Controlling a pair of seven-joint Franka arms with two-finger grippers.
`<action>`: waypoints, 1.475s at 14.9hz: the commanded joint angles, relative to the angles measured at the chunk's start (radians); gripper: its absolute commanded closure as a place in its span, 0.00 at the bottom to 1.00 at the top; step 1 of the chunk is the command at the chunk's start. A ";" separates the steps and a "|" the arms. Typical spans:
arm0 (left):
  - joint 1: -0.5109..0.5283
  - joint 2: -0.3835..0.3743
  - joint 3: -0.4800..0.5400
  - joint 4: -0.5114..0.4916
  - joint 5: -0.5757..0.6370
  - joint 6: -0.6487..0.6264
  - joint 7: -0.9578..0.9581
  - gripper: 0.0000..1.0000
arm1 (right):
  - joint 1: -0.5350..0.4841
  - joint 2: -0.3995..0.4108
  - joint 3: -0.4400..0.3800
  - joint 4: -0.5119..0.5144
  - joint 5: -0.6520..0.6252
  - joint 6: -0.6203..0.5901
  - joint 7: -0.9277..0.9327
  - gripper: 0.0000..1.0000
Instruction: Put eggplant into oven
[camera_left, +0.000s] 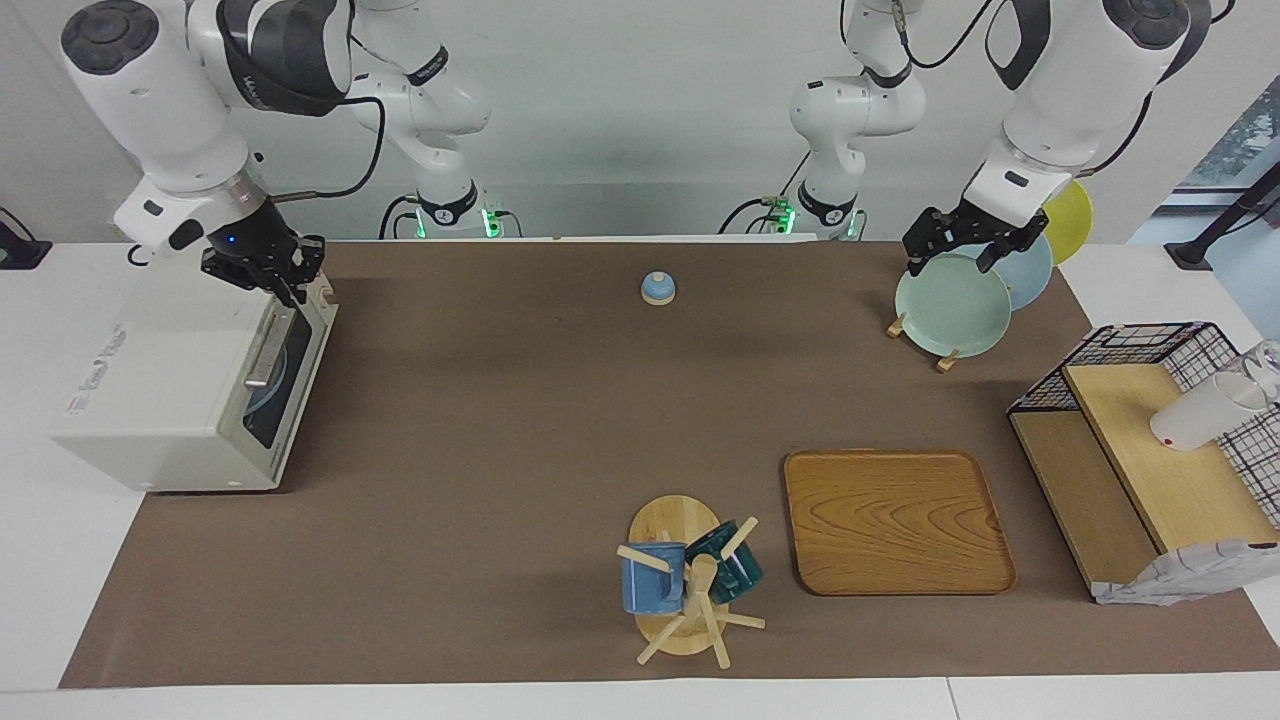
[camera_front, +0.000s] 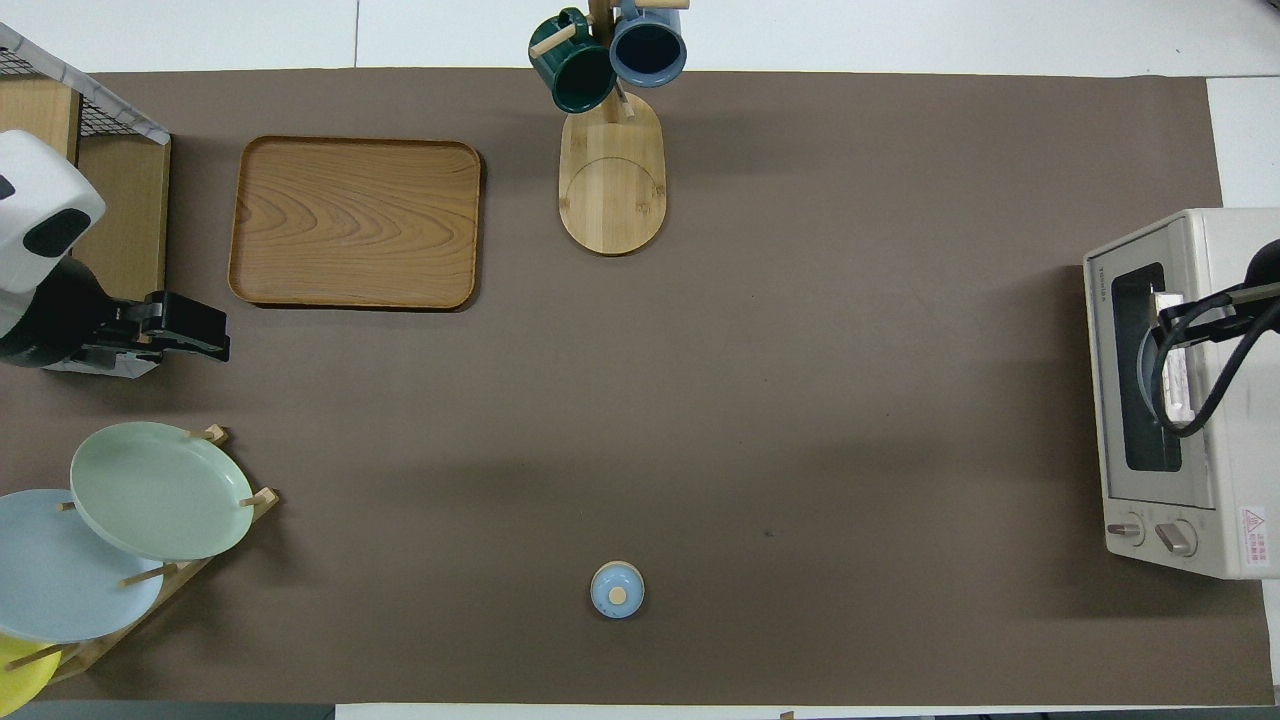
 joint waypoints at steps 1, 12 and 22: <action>0.006 -0.010 0.001 0.002 -0.012 -0.015 0.007 0.00 | -0.004 0.008 0.007 0.013 0.021 -0.040 -0.019 0.72; 0.006 -0.010 0.001 0.002 -0.012 -0.015 0.008 0.00 | -0.008 0.009 0.002 0.021 0.037 -0.031 0.084 0.00; 0.006 -0.010 0.001 0.002 -0.012 -0.015 0.008 0.00 | 0.074 0.079 -0.050 0.133 0.038 -0.078 0.101 0.00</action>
